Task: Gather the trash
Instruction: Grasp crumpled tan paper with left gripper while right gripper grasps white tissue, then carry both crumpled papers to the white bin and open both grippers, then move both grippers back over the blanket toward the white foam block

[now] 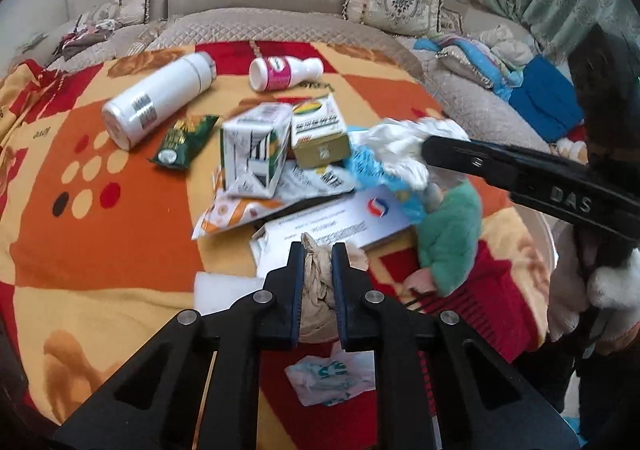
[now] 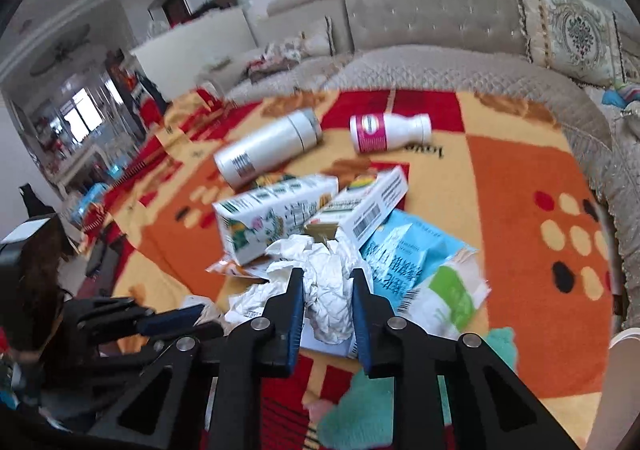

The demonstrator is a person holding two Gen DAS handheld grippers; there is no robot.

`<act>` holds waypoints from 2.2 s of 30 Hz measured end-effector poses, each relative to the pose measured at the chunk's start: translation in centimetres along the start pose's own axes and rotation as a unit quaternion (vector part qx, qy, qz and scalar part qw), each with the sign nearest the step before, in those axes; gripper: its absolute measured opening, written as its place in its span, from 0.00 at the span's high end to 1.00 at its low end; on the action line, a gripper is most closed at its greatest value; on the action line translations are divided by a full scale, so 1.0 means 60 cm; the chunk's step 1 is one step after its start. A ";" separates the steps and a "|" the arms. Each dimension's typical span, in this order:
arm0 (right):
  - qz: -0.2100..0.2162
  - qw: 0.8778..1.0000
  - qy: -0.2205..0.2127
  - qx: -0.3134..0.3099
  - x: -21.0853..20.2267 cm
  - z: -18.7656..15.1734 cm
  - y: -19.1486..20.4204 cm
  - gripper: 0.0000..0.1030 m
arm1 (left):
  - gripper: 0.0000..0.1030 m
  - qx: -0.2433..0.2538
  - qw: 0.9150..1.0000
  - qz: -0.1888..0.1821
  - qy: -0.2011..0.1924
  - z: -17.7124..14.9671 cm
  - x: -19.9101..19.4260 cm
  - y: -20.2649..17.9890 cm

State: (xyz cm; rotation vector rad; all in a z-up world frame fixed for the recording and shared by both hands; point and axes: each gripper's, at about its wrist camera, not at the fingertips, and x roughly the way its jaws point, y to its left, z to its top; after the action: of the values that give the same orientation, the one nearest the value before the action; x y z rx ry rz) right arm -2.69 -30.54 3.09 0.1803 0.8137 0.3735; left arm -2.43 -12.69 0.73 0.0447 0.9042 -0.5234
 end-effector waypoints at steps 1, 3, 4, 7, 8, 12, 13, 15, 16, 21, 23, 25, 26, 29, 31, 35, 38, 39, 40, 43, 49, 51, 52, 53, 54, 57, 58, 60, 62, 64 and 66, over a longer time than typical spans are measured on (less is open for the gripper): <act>0.003 1.000 -0.008 0.005 -0.016 -0.002 -0.006 0.80 | 0.90 0.000 1.000 0.000 -0.003 0.004 -0.002 -0.004; 0.002 1.000 -0.019 0.010 -0.040 -0.006 -0.016 0.80 | 0.90 0.003 1.000 -0.007 -0.012 0.013 -0.015 -0.018; 0.000 1.000 -0.025 0.013 -0.054 -0.009 -0.023 0.80 | 0.90 0.005 1.000 -0.011 -0.017 0.018 -0.019 -0.027; -0.018 0.999 -0.042 0.023 -0.097 -0.018 -0.051 0.80 | 0.90 0.017 0.999 -0.031 -0.027 0.037 -0.032 -0.062; -0.026 0.998 -0.047 0.029 -0.113 -0.022 -0.065 0.80 | 0.90 0.023 0.999 -0.039 -0.029 0.045 -0.033 -0.078; -0.064 0.994 -0.058 0.060 -0.169 -0.047 -0.127 0.80 | 0.90 0.045 0.996 -0.064 -0.029 0.072 -0.026 -0.140; -0.074 0.993 -0.061 0.068 -0.182 -0.054 -0.144 0.80 | 0.90 0.052 0.996 -0.070 -0.029 0.077 -0.023 -0.158; -0.098 0.989 -0.064 0.090 -0.210 -0.073 -0.184 0.80 | 0.90 0.067 0.994 -0.084 -0.027 0.086 -0.015 -0.202; -0.109 0.987 -0.063 0.101 -0.221 -0.083 -0.203 0.80 | 0.90 0.074 0.993 -0.091 -0.026 0.089 -0.009 -0.222; -0.161 0.973 -0.045 0.161 -0.258 -0.145 -0.299 0.80 | 0.90 0.099 0.987 -0.125 -0.008 0.101 0.031 -0.327; -0.173 0.968 -0.040 0.179 -0.268 -0.167 -0.328 0.80 | 0.90 0.108 0.985 -0.134 0.003 0.103 0.055 -0.369; -0.186 0.963 -0.032 0.194 -0.272 -0.185 -0.356 0.80 | 0.90 0.118 0.983 -0.140 0.015 0.104 0.083 -0.408; -0.192 0.960 -0.027 0.202 -0.274 -0.194 -0.369 0.80 | 0.90 0.121 0.982 -0.141 0.019 0.102 0.092 -0.422; -0.204 0.955 -0.017 0.216 -0.278 -0.219 -0.396 0.80 | 0.90 0.124 0.980 -0.149 0.035 0.095 0.127 -0.466; -0.218 0.951 -0.009 0.218 -0.278 -0.233 -0.408 0.80 | 0.90 0.125 0.980 -0.148 0.038 0.091 0.147 -0.488; -0.247 0.943 0.000 0.222 -0.275 -0.252 -0.427 0.80 | 0.87 0.149 0.978 -0.139 0.035 0.074 0.176 -0.524; -0.263 0.938 0.001 0.224 -0.275 -0.262 -0.437 0.63 | 0.84 0.156 0.977 -0.140 0.042 0.067 0.190 -0.533; -0.267 0.937 0.001 0.224 -0.276 -0.264 -0.439 0.61 | 0.83 0.155 0.977 -0.141 0.043 0.067 0.193 -0.531; -0.269 0.937 0.002 0.225 -0.276 -0.266 -0.441 0.61 | 0.81 0.153 0.977 -0.141 0.043 0.067 0.195 -0.531; -0.268 0.936 0.002 0.229 -0.277 -0.269 -0.444 0.61 | 0.64 0.141 0.978 -0.145 0.047 0.069 0.199 -0.521; -0.269 0.938 0.000 0.219 -0.273 -0.258 -0.430 0.58 | 0.55 0.126 0.981 -0.145 0.040 0.070 0.186 -0.502; -0.269 0.939 0.000 0.215 -0.271 -0.256 -0.423 0.58 | 0.55 0.122 0.981 -0.143 0.038 0.069 0.177 -0.493; -0.269 0.939 0.000 0.212 -0.269 -0.253 -0.419 0.58 | 0.55 0.121 0.982 -0.143 0.037 0.069 0.174 -0.489; -0.269 0.940 0.000 0.209 -0.266 -0.250 -0.414 0.58 | 0.55 0.119 0.982 -0.143 0.035 0.068 0.169 -0.483; -0.269 0.941 0.000 0.207 -0.266 -0.249 -0.410 0.58 | 0.55 0.117 0.983 -0.141 0.032 0.067 0.163 -0.476; -0.267 0.943 0.002 0.199 -0.259 -0.241 -0.395 0.58 | 0.55 0.117 0.985 -0.127 0.023 0.064 0.149 -0.461; -0.266 0.944 0.001 0.197 -0.257 -0.240 -0.391 0.58 | 0.55 0.116 0.986 -0.120 0.020 0.063 0.144 -0.456; -0.263 0.946 0.001 0.192 -0.253 -0.234 -0.380 0.57 | 0.55 0.113 0.988 -0.108 0.015 0.059 0.137 -0.439; -0.258 0.948 0.000 0.188 -0.249 -0.226 -0.367 0.57 | 0.55 0.106 0.989 -0.098 0.012 0.056 0.129 -0.419; -0.253 0.950 -0.004 0.183 -0.244 -0.217 -0.352 0.56 | 0.55 0.098 0.992 -0.083 0.008 0.052 0.121 -0.396; -0.245 0.953 -0.007 0.176 -0.236 -0.206 -0.334 0.52 | 0.55 0.093 0.993 -0.068 0.002 0.049 0.114 -0.378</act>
State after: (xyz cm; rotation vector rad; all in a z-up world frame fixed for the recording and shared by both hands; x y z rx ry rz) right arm -15.58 -54.35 -1.70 0.3030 0.8759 -0.2442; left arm -7.08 -36.11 1.41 0.1544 0.8649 -0.7336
